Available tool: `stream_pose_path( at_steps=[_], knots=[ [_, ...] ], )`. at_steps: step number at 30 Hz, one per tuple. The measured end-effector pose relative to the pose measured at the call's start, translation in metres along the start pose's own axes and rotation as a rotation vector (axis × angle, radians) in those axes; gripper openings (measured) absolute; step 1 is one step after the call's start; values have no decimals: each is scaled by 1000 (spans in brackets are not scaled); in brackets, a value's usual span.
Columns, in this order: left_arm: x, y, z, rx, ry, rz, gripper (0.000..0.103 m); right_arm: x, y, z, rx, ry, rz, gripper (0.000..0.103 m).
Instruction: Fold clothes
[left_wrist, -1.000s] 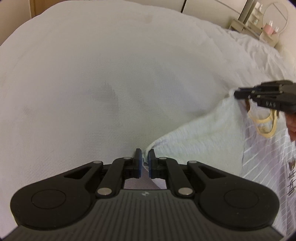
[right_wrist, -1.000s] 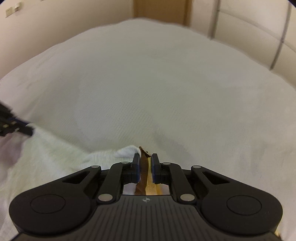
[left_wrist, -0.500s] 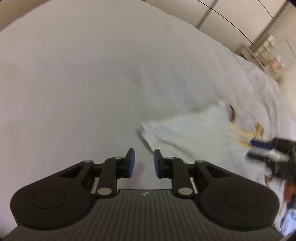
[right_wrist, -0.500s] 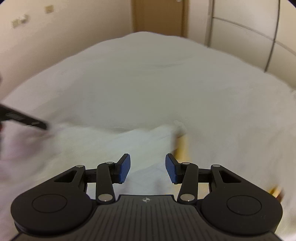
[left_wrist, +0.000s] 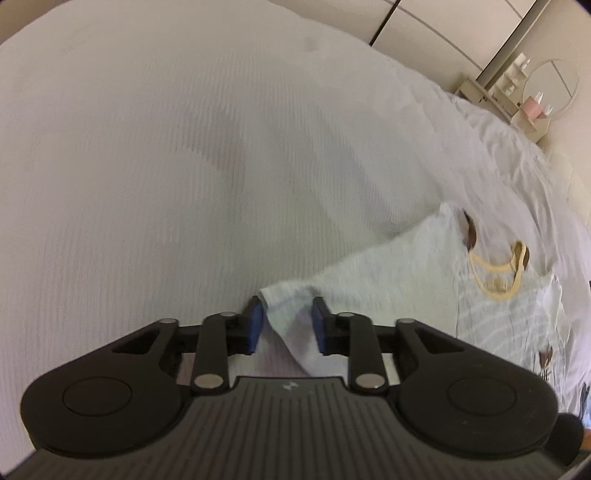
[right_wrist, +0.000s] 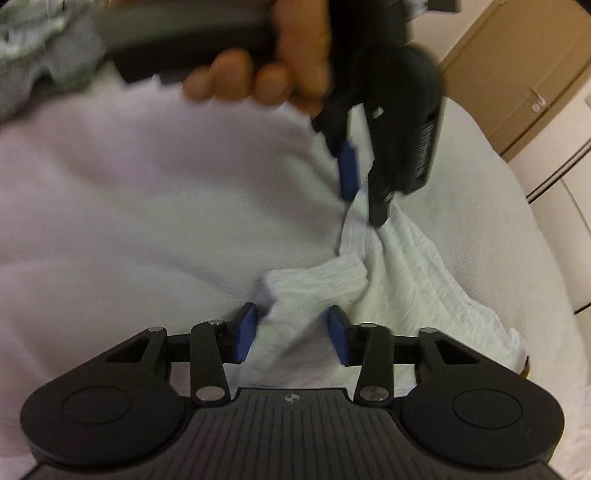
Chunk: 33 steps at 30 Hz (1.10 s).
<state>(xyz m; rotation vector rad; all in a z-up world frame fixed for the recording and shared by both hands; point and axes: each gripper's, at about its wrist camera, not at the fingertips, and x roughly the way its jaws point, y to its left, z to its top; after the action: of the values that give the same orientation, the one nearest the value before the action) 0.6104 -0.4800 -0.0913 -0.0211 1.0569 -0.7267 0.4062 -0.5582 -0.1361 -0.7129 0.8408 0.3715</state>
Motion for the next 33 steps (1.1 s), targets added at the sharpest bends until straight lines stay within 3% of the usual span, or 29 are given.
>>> stream_pose_path(
  at_steps=[1,3,5,9,12,15,18,20,26,33],
  knots=[
    [-2,0,2,4,-14,-2,14,-3,-6,-1,37,-11,-5,1],
    [-6,0,6,13,-41,-7,7,-13,-20,0,132,-42,-6,3],
    [-10,3,11,15,-58,-6,5,-26,-26,4,203,-100,108,4],
    [-18,14,18,1,-88,23,5,-20,-28,5,311,-71,210,4],
    [-30,20,15,-4,-106,30,5,-19,-25,2,342,-46,219,18],
    [-40,15,4,16,-107,18,5,-21,-20,9,307,-98,211,30],
    [-44,2,-11,51,-81,13,6,-11,-5,15,349,-42,322,56],
    [-52,-6,-22,60,-77,15,6,-15,-1,15,390,-30,365,55],
    [-77,-31,-54,87,-67,20,11,-75,-17,-3,521,-73,261,52],
    [-77,-121,-85,172,-36,0,21,-147,-55,-98,681,56,37,52]
  ],
)
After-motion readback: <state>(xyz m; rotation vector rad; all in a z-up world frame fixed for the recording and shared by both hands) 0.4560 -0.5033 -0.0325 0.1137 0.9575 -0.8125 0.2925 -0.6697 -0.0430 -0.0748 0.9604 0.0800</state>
